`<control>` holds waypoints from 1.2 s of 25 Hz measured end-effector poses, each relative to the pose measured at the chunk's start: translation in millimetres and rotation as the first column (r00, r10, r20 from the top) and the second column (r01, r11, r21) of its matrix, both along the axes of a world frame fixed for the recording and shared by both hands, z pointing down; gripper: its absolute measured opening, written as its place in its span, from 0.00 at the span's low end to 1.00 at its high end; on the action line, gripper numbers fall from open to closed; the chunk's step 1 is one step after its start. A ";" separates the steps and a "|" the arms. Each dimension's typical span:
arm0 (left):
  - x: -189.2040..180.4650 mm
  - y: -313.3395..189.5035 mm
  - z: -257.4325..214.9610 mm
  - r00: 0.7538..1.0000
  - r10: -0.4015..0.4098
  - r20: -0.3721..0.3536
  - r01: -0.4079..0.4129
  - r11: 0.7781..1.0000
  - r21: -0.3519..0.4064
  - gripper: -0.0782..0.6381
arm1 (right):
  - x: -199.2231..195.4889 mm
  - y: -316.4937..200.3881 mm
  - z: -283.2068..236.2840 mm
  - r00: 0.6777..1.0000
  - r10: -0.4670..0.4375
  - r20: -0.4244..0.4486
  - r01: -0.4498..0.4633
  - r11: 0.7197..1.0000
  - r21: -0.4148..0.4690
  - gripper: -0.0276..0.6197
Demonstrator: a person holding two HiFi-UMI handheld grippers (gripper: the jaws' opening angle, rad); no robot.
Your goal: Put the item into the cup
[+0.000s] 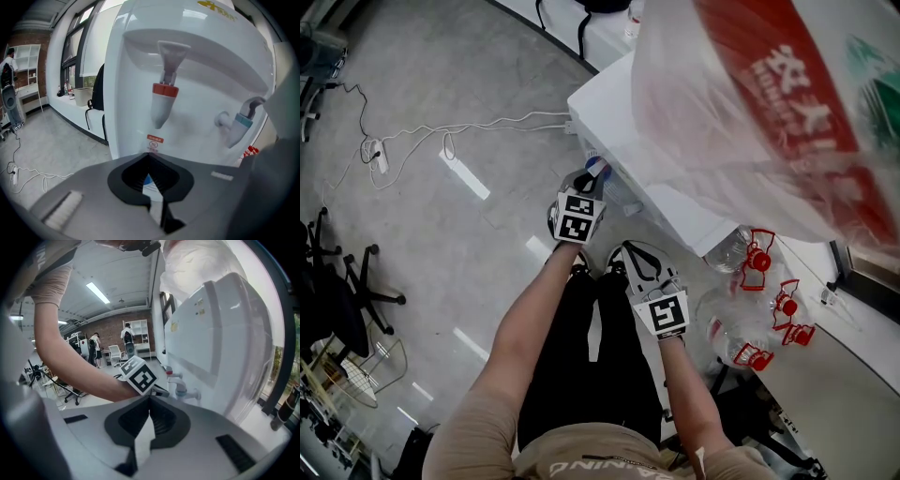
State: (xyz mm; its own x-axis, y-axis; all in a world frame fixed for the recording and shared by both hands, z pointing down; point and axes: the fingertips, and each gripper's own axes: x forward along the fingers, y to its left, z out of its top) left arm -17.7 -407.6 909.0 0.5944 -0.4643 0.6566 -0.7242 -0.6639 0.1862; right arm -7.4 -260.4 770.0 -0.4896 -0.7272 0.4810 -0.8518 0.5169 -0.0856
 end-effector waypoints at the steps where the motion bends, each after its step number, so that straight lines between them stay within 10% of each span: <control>1: -0.1 -0.2 1.2 1.000 -0.003 0.001 0.003 1.000 -0.006 0.12 | 0.2 0.0 0.3 1.000 0.006 0.008 -0.006 1.000 -0.002 0.06; 30: -19.2 8.3 -41.7 0.997 -0.062 -0.041 0.064 0.997 0.045 0.12 | -3.7 -2.9 -11.1 1.000 0.002 0.021 -0.002 1.000 -0.021 0.06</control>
